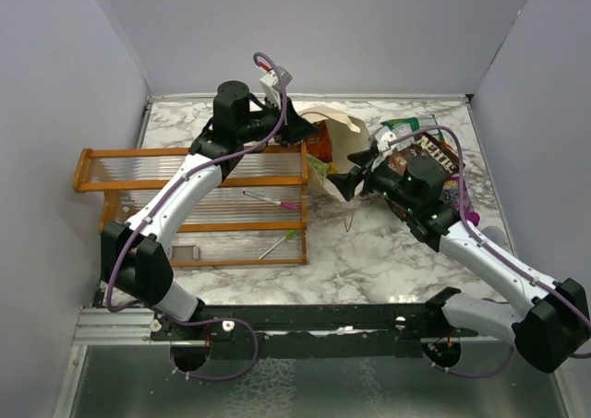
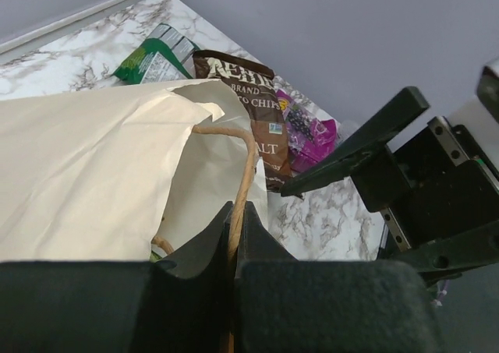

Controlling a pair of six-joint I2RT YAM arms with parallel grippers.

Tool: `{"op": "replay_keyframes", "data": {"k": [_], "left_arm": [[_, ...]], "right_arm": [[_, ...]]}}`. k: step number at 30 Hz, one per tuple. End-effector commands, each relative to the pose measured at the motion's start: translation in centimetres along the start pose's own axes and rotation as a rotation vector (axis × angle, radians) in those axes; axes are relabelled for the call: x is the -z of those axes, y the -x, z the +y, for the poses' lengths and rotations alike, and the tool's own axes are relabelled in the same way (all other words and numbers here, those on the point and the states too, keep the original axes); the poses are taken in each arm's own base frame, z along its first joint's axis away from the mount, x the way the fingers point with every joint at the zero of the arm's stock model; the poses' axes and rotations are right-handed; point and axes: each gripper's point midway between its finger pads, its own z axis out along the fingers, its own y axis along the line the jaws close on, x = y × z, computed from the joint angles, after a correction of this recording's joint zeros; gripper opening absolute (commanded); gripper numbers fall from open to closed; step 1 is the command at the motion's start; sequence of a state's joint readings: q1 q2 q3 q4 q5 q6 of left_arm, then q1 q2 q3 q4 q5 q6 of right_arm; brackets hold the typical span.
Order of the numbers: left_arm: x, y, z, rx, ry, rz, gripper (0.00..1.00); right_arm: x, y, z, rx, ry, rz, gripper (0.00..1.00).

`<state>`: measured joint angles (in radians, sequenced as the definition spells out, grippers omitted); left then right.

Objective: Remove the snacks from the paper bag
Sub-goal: Take out the snack from the paper bag.

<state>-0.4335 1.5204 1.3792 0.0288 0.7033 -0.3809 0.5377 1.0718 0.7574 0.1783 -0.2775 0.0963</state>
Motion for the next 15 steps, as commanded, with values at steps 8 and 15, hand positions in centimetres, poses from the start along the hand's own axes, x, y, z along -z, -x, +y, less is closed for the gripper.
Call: {"op": "replay_keyframes", "data": {"k": [8,15], "left_arm": [[0.7,2.0,-0.1,-0.065,0.051,-0.037,0.00],[0.6,1.9,0.1,-0.057,0.055,-0.033,0.00]], "right_arm": [[-4.4,-0.3,-2.9,0.543,-0.059,-0.104,0.59],[-8.3,-1.9,-4.6,0.677,-0.081,-0.122,0.59]]}}
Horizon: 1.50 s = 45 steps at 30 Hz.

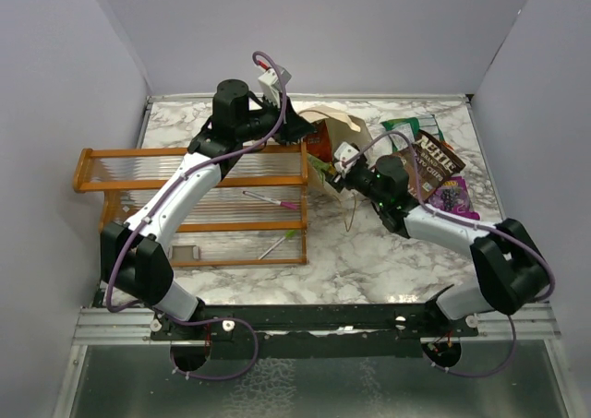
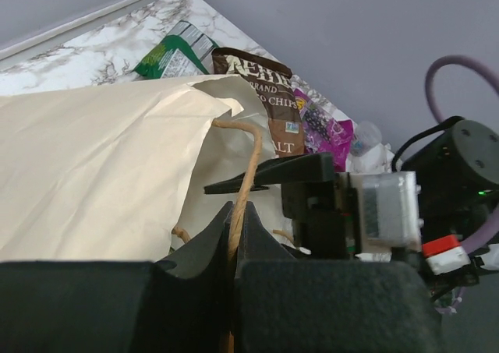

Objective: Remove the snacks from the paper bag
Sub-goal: Take out the snack from the paper bag.

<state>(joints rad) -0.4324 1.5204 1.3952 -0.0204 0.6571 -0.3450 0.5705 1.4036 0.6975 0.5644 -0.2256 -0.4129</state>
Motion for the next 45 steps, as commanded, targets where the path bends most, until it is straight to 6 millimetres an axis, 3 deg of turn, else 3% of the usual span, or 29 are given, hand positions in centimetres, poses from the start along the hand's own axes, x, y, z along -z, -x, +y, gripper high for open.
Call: {"op": "replay_keyframes", "data": {"k": [1,20,24,33,36,45], "left_arm": [[0.4,1.9,-0.7,-0.039,0.002,-0.042,0.00],[0.9,2.5,-0.7,-0.035,0.003,-0.056,0.00],[0.9,2.5,-0.7,-0.035,0.004,-0.057,0.00],[1.0,2.5,-0.3,-0.024,0.010,-0.057,0.00],[1.0,2.6,-0.2,-0.021,0.014,-0.059,0.00],[1.1,2.6,0.1,-0.018,0.020,-0.062,0.00]], "right_arm": [[-2.9,2.5,-2.8,0.179,-0.092,-0.108,0.59],[-11.1,2.5,-6.8,0.186,-0.217,-0.124,0.61],[-12.4,1.0,-7.9,0.200,-0.271,-0.076,0.52],[-11.8,-1.8,-6.8,0.175,-0.271,-0.025,0.22],[-11.5,-1.7,-6.8,0.170,-0.271,-0.025,0.14],[-10.0,-0.2,-6.6,0.140,-0.254,-0.050,0.04]]}}
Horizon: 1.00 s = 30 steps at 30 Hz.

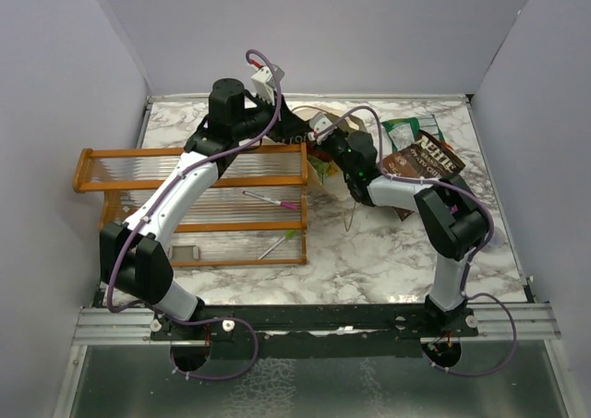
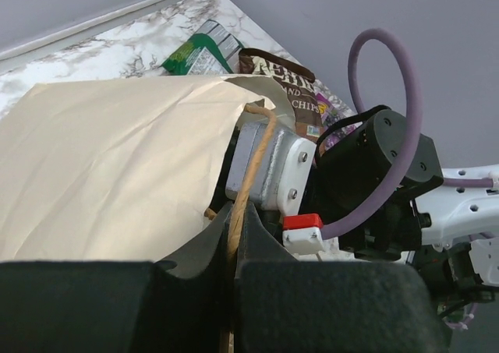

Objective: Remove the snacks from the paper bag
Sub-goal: Take out the snack from the paper bag.

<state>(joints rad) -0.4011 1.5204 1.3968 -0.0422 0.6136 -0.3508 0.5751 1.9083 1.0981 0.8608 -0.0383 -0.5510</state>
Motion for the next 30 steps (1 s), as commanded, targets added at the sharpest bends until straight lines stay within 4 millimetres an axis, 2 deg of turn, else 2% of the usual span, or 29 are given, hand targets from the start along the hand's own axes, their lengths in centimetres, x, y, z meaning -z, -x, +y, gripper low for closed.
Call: {"op": "replay_keyframes", "data": {"k": [1,8,16,22,24,28,29,30], "left_arm": [[0.6,2.3,-1.9,-0.036,-0.055,-0.053,0.00],[0.6,2.4,-1.7,-0.031,-0.043,-0.056,0.00],[0.6,2.4,-1.1,-0.019,-0.025,-0.056,0.00],[0.6,2.4,-0.8,-0.014,-0.019,-0.057,0.00],[0.7,2.5,-0.8,-0.012,-0.019,-0.058,0.00],[0.8,2.6,-0.7,-0.003,-0.021,-0.063,0.00],[0.7,2.5,-0.6,-0.003,-0.018,-0.061,0.00],[0.7,2.5,-0.6,-0.003,-0.019,-0.060,0.00]], "right_arm": [[1.6,0.2,-0.1,-0.025,0.004,0.027,0.04],[4.1,0.8,0.1,-0.094,0.006,0.023,0.01],[8.3,0.8,0.5,-0.231,-0.004,0.044,0.01],[10.6,2.4,-0.9,-0.267,-0.040,0.038,0.01],[11.4,2.4,-1.1,-0.259,-0.048,0.045,0.01],[11.2,1.5,1.0,-0.121,0.076,0.044,0.01],[11.2,0.4,2.1,-0.023,0.143,0.068,0.02],[11.3,0.1,2.3,0.016,0.159,0.078,0.03]]}}
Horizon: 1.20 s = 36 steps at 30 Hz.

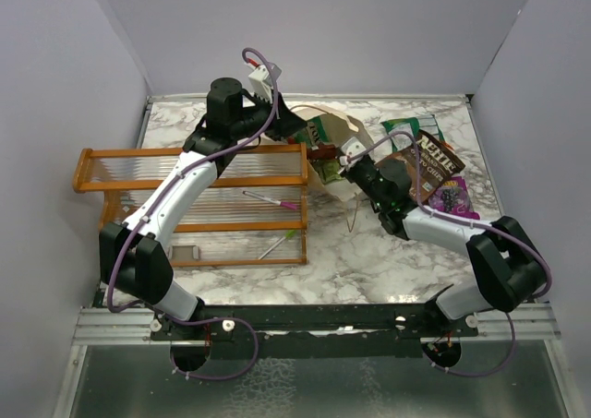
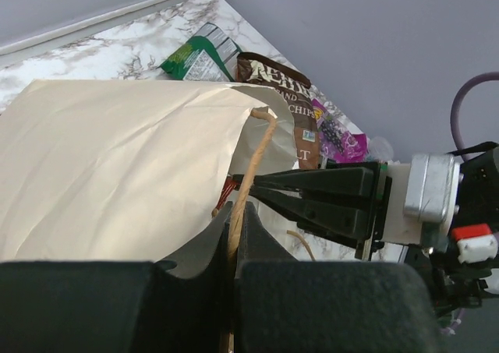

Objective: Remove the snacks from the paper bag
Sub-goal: Take out the snack from the paper bag.

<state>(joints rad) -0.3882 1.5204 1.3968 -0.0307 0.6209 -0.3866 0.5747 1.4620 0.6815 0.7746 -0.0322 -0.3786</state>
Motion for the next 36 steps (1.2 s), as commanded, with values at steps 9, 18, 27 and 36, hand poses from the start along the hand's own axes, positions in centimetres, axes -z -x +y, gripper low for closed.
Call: {"op": "replay_keyframes", "data": {"k": [9,18,27,36], "left_arm": [[0.5,2.1,-0.7,-0.021,-0.026,-0.049,0.00],[0.8,2.5,-0.4,-0.006,-0.028,-0.059,0.00],[0.7,2.3,-0.4,0.006,-0.037,-0.055,0.00],[0.7,2.4,-0.2,0.016,-0.030,-0.059,0.00]], "right_arm": [[1.2,-3.4,3.2,0.481,0.277,0.074,0.64],[-1.4,-2.0,1.1,0.623,0.281,0.135,0.99],[-5.3,-3.3,2.9,0.683,0.451,0.170,0.75],[-4.1,-3.3,4.8,0.552,0.494,0.128,0.40]]}}
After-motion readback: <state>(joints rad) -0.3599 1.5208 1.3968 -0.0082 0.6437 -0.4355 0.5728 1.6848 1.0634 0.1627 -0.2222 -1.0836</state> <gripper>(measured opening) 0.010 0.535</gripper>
